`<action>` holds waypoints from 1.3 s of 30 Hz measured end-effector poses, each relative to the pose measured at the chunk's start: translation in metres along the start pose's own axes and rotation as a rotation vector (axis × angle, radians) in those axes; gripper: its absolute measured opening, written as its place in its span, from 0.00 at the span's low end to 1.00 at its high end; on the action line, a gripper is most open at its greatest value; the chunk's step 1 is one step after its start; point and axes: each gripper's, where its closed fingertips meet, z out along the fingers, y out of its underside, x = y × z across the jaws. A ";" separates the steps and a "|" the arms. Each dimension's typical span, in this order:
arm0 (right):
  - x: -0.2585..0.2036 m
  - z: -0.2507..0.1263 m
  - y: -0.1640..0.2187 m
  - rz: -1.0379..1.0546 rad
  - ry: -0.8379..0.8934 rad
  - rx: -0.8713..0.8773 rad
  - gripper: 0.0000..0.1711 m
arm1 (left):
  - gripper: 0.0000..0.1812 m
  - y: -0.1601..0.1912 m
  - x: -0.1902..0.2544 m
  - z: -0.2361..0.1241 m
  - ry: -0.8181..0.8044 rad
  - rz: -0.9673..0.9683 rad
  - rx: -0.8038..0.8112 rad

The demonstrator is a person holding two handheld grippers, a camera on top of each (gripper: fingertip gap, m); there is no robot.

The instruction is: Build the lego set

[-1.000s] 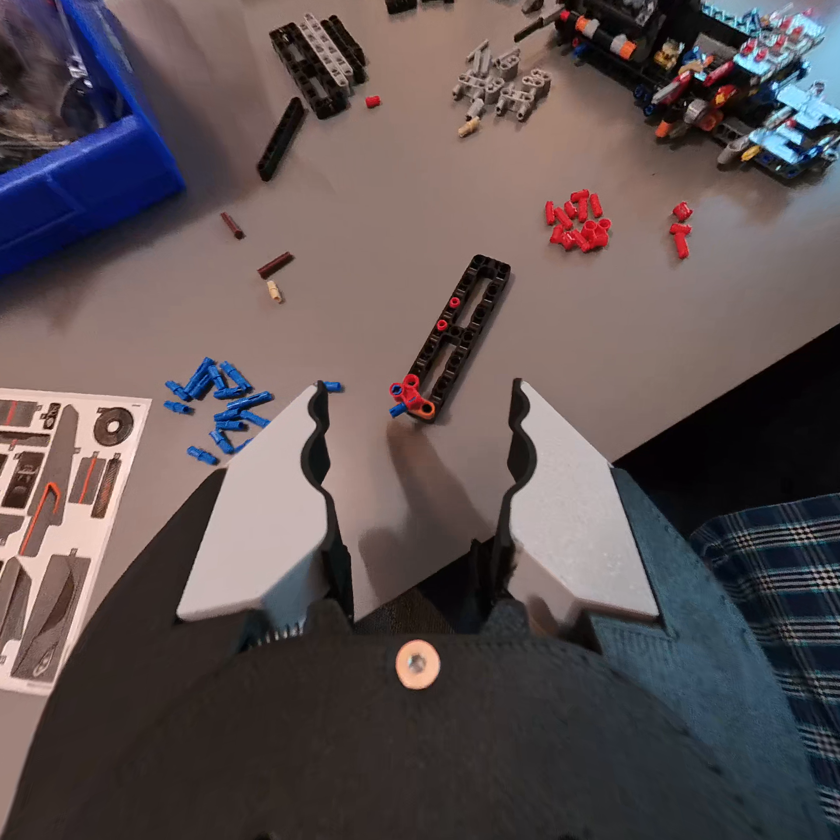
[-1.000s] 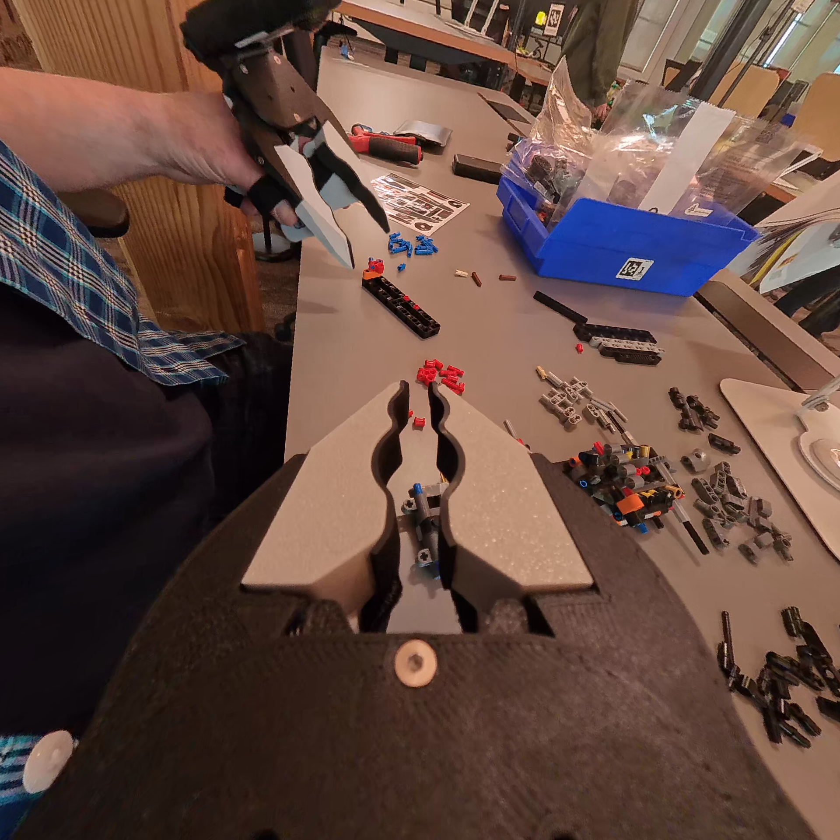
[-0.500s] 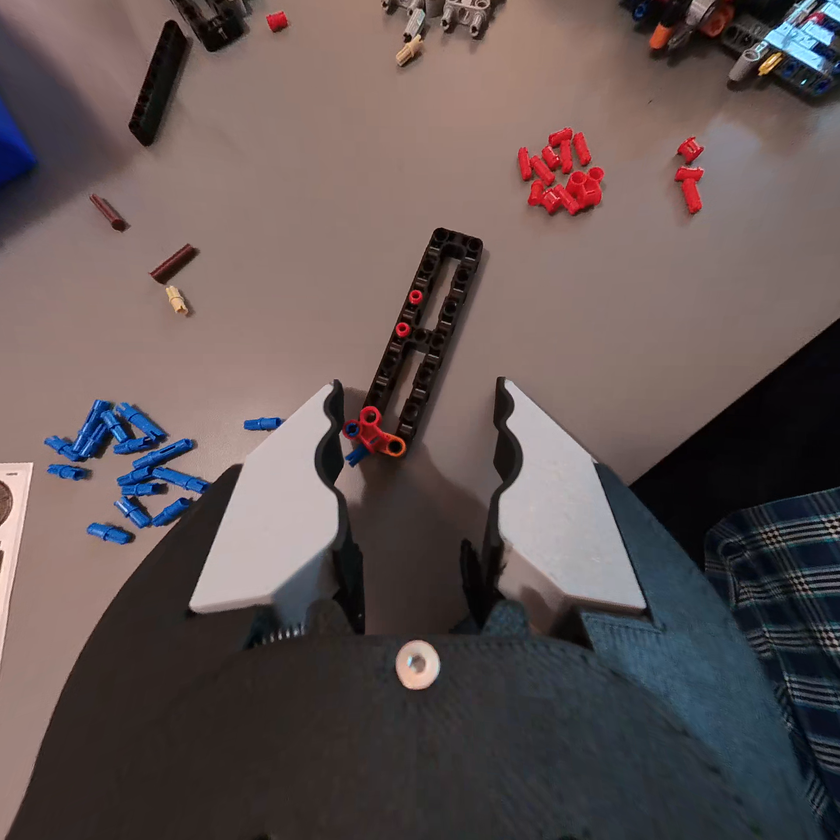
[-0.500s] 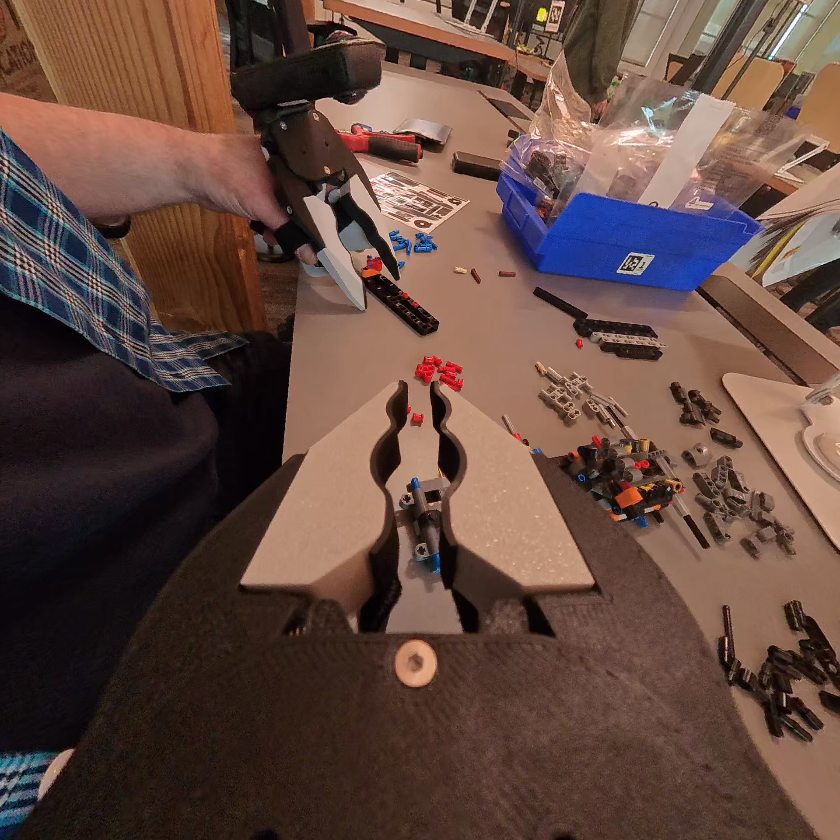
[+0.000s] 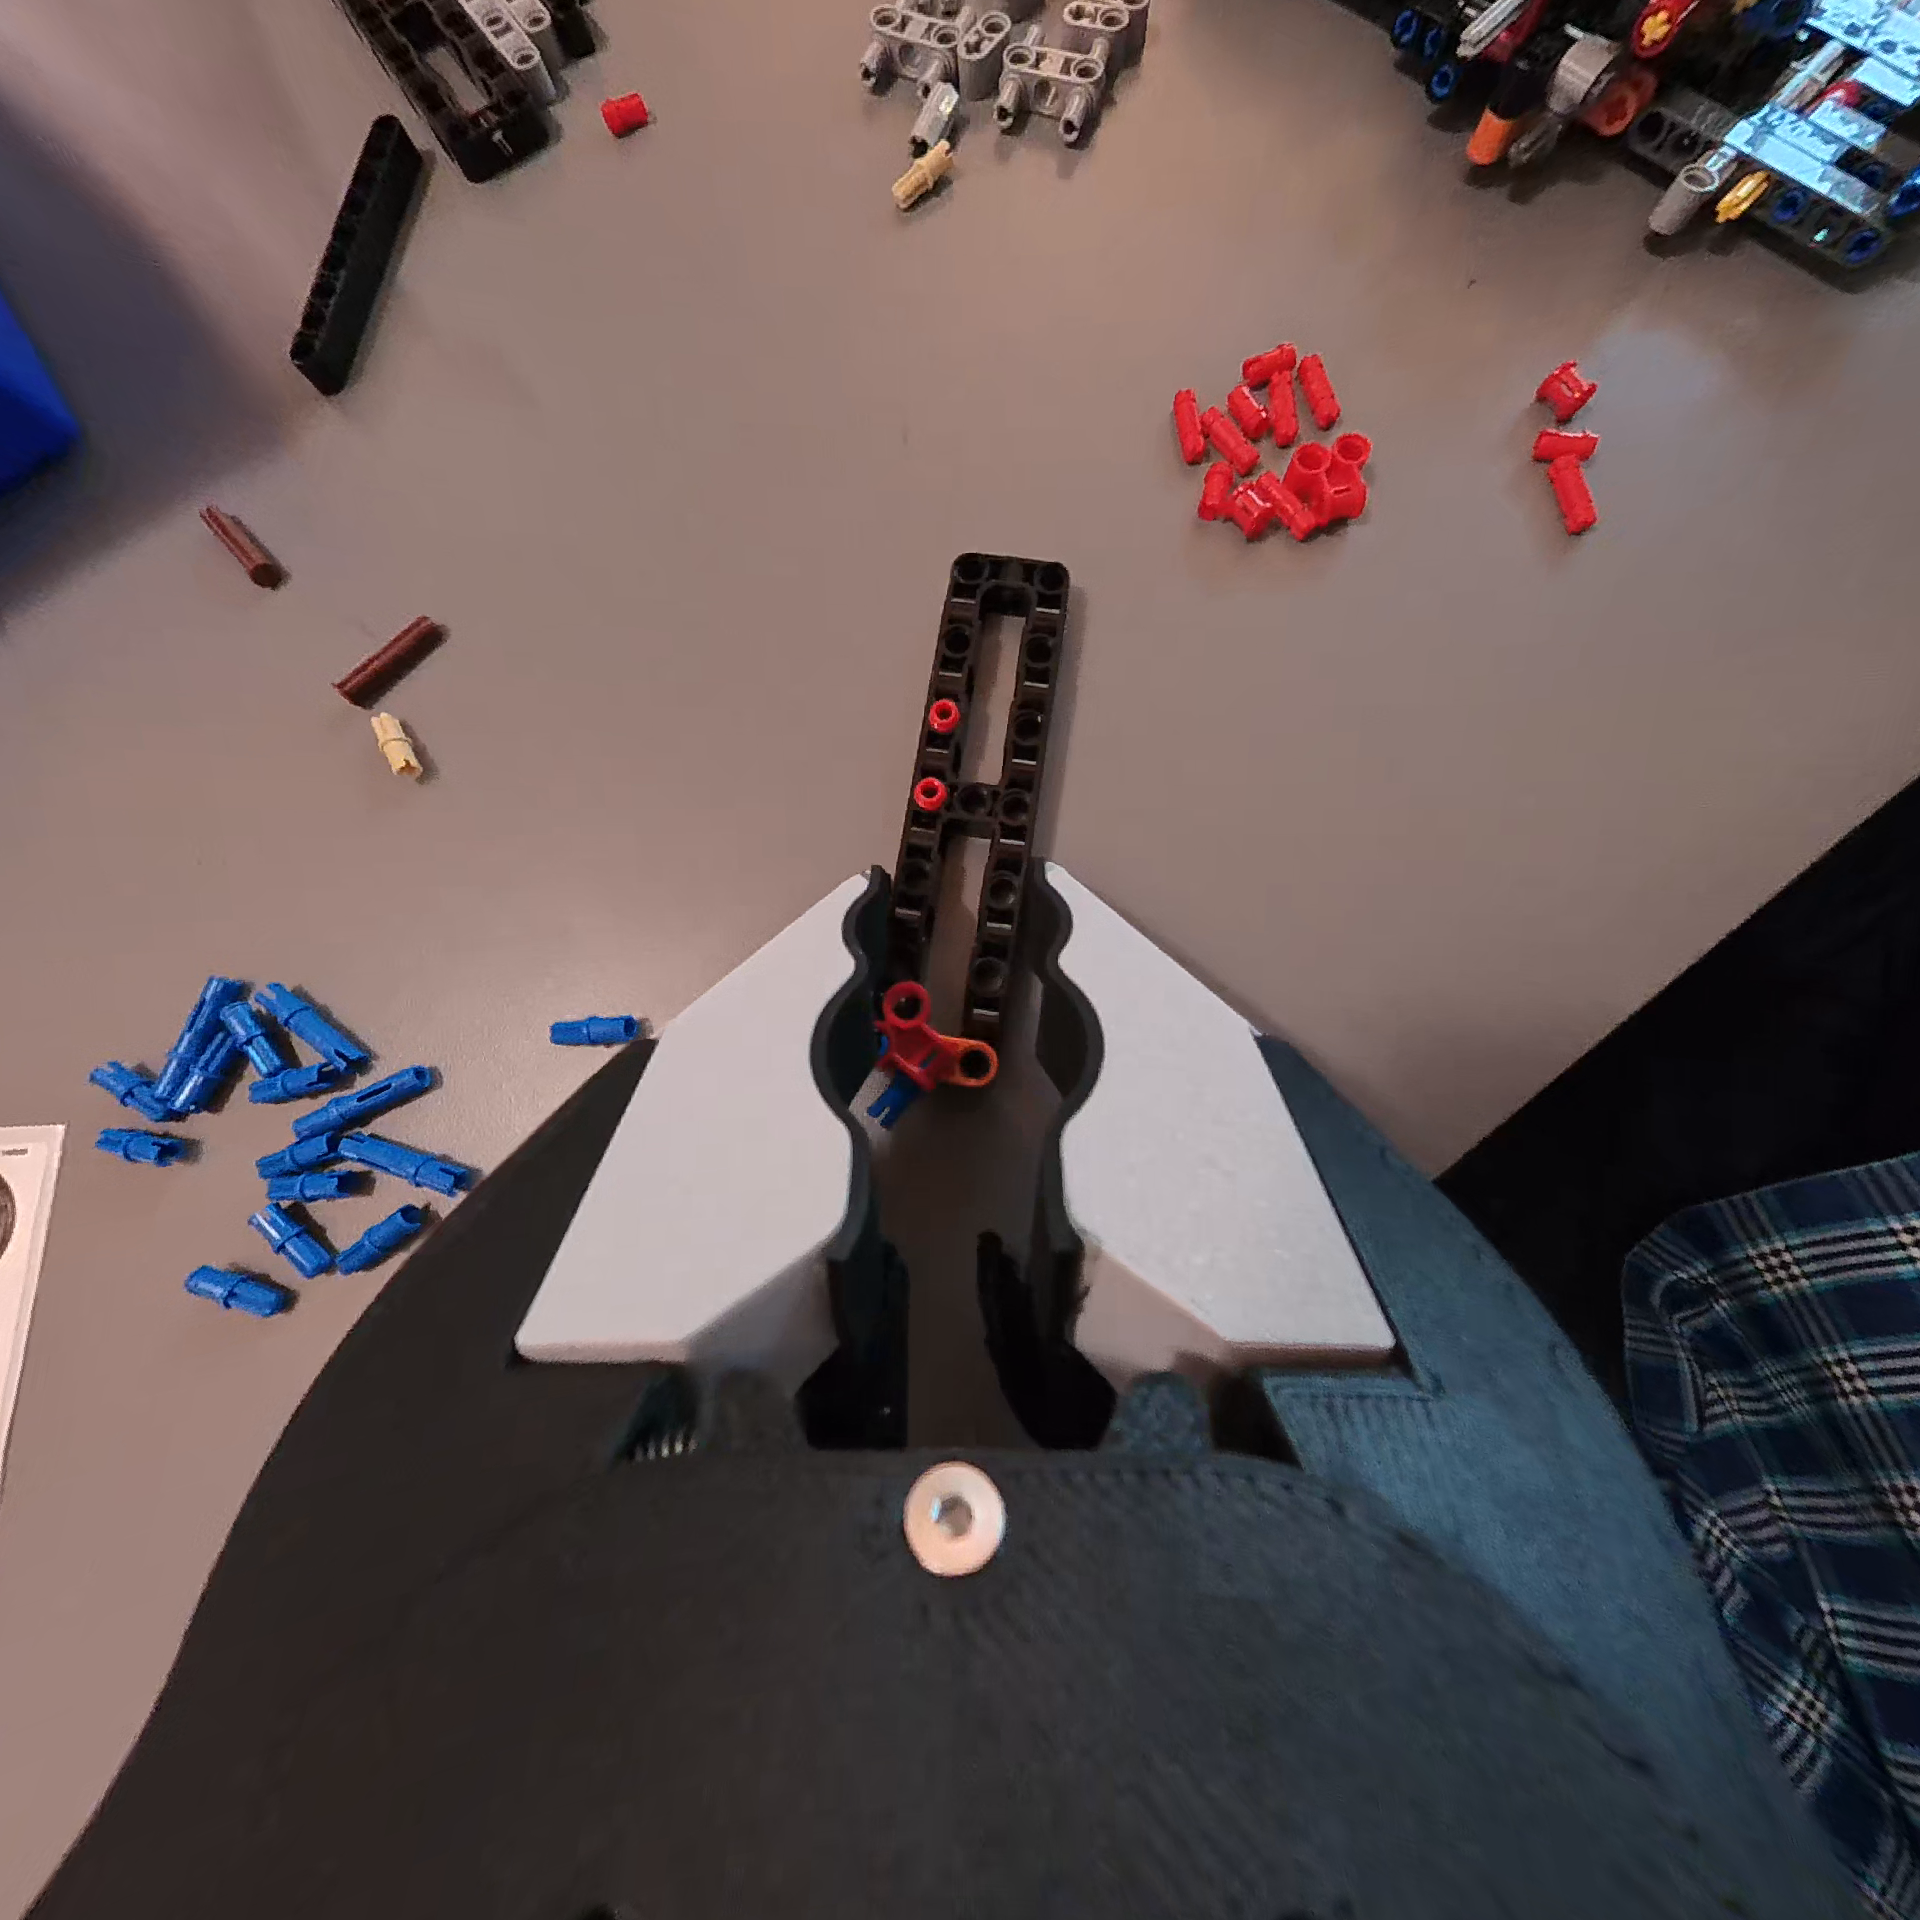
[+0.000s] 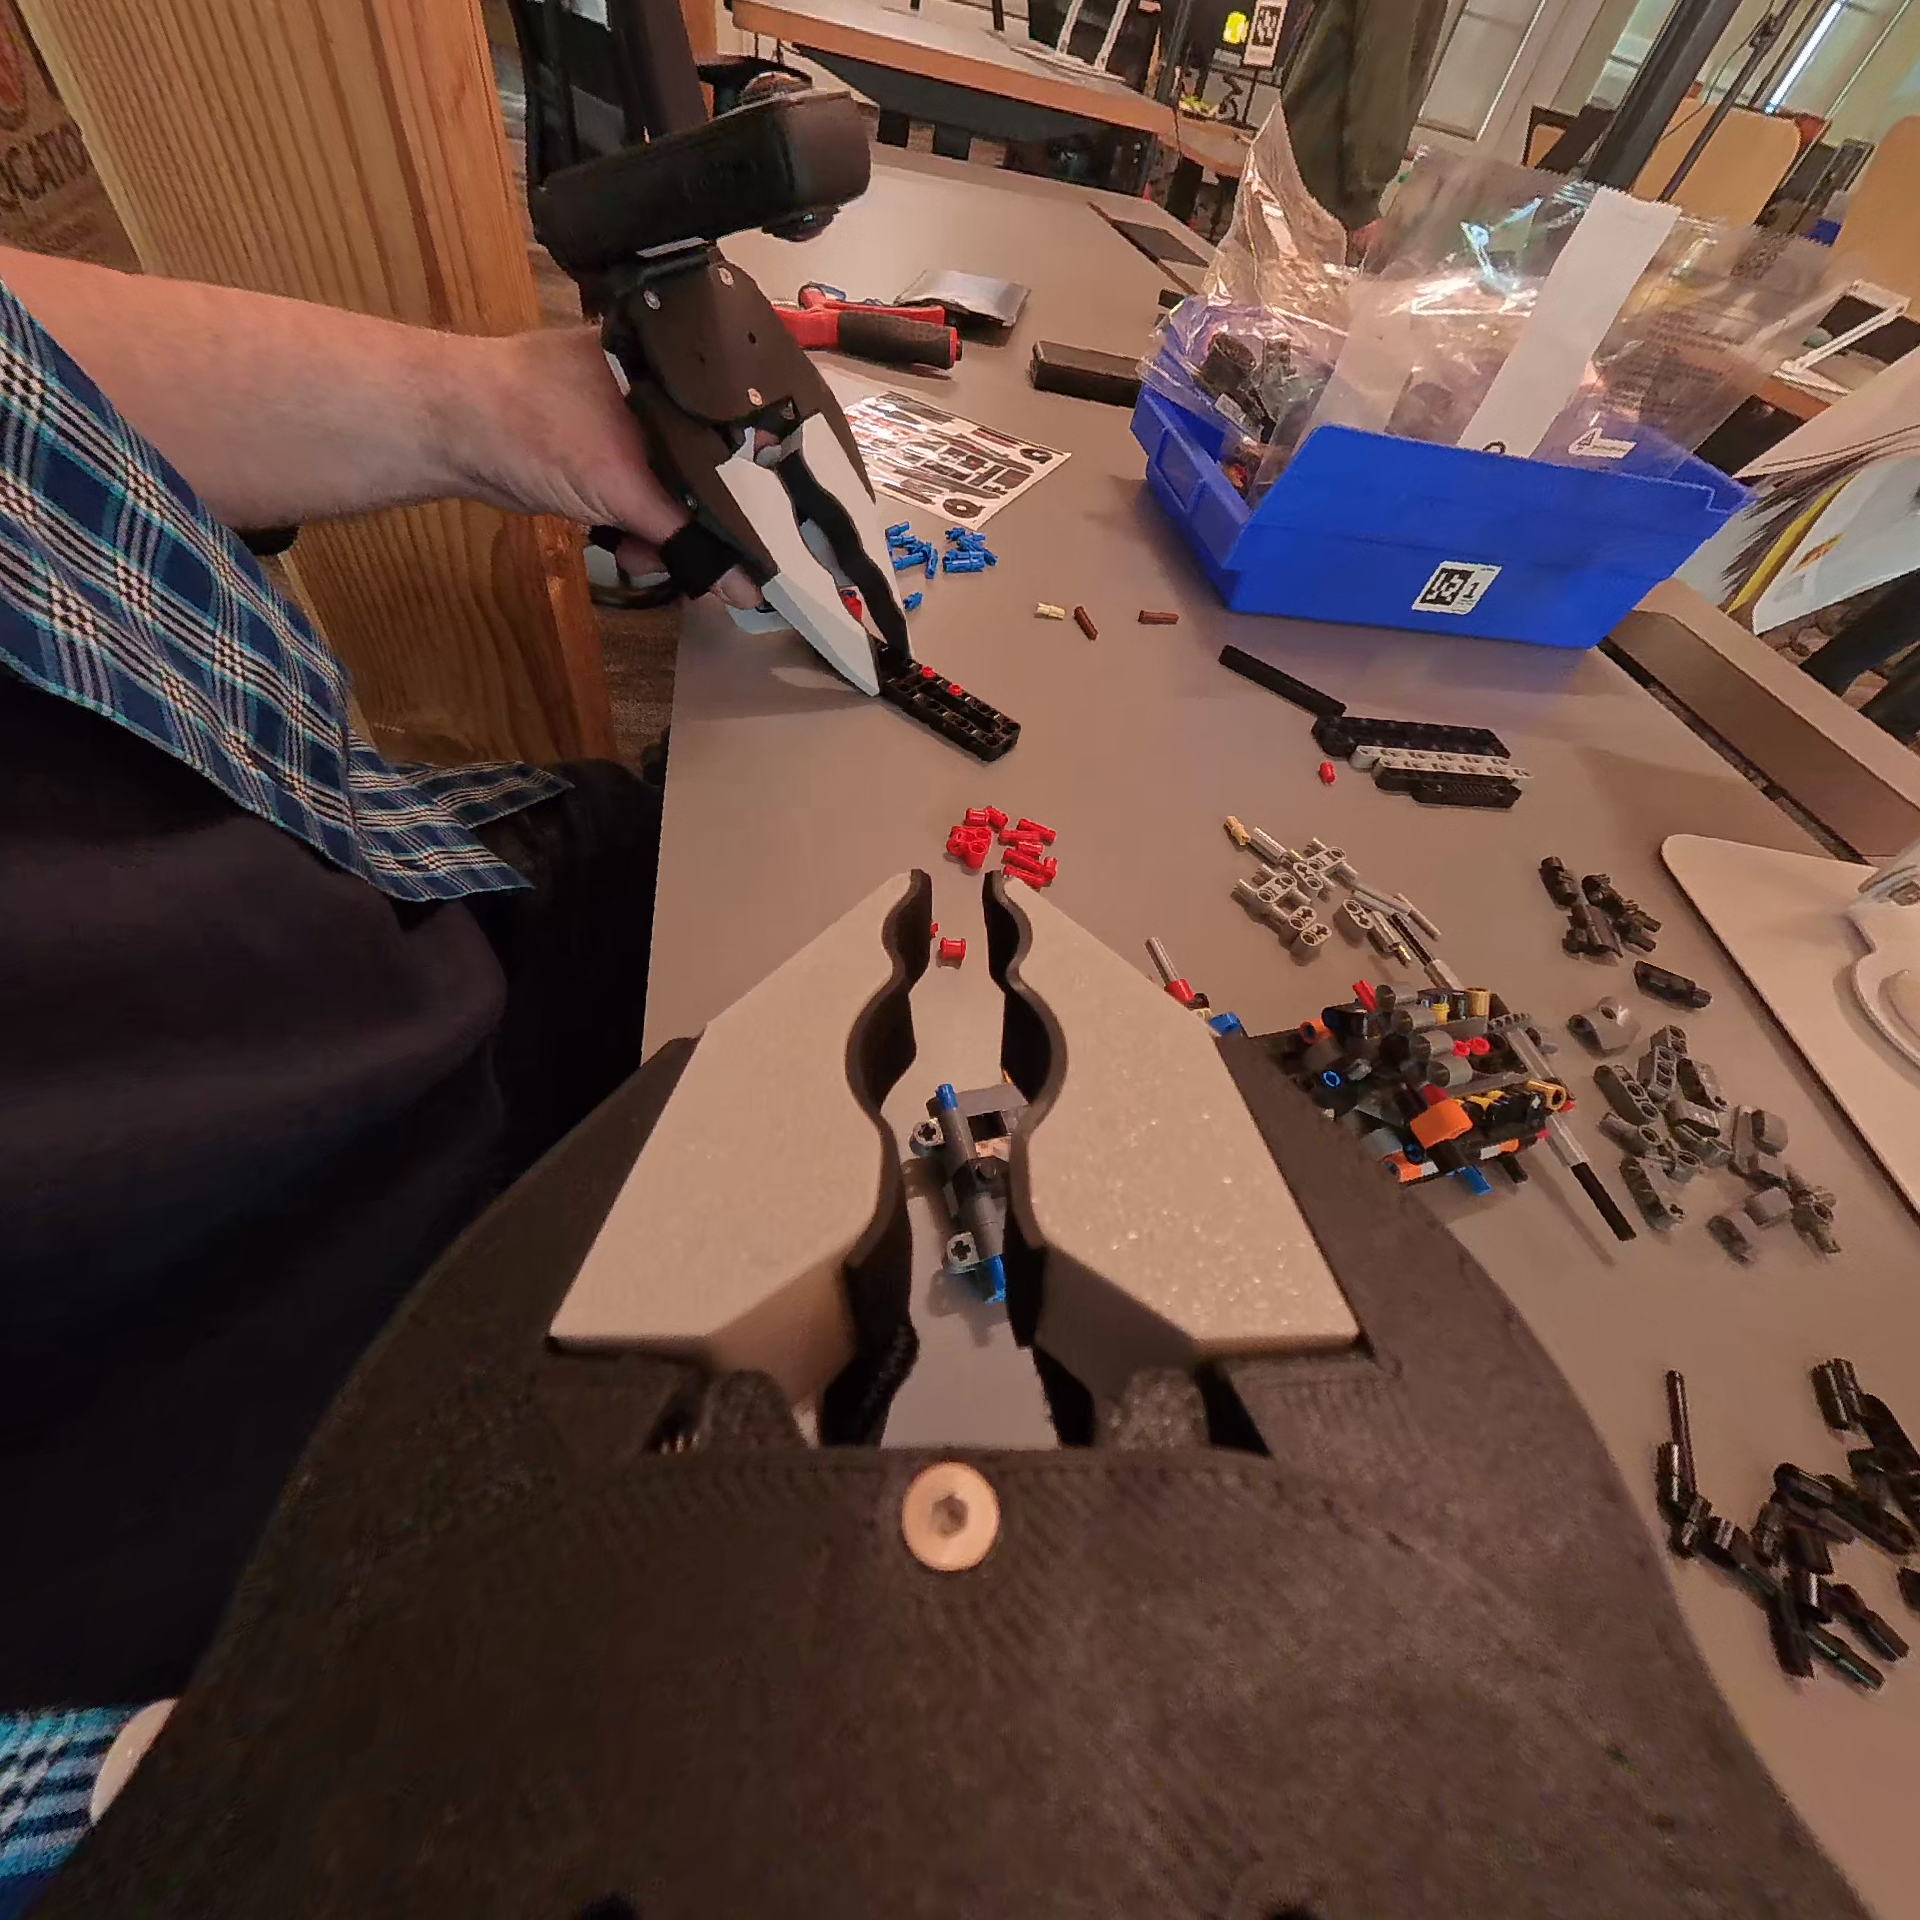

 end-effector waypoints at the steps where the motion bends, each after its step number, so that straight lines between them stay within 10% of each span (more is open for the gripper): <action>1: 0.000 0.000 0.000 0.001 0.001 0.001 0.05 | 0.13 -0.002 -0.001 0.000 -0.009 0.003 0.008; 10: 0.019 -0.006 -0.005 0.103 0.057 0.060 0.09 | 0.13 -0.064 0.010 -0.020 0.112 -0.105 0.299; 23: 0.060 -0.031 -0.058 0.496 -0.039 0.375 0.29 | 0.13 -0.237 0.113 -0.068 0.874 -0.179 0.901; 32: 0.085 -0.043 -0.112 0.374 0.018 0.497 0.32 | 0.13 -0.270 0.165 -0.044 1.014 -0.133 0.906; 39: 0.085 -0.037 -0.117 0.388 -0.034 0.507 0.14 | 0.13 -0.272 0.170 -0.031 1.044 -0.150 0.901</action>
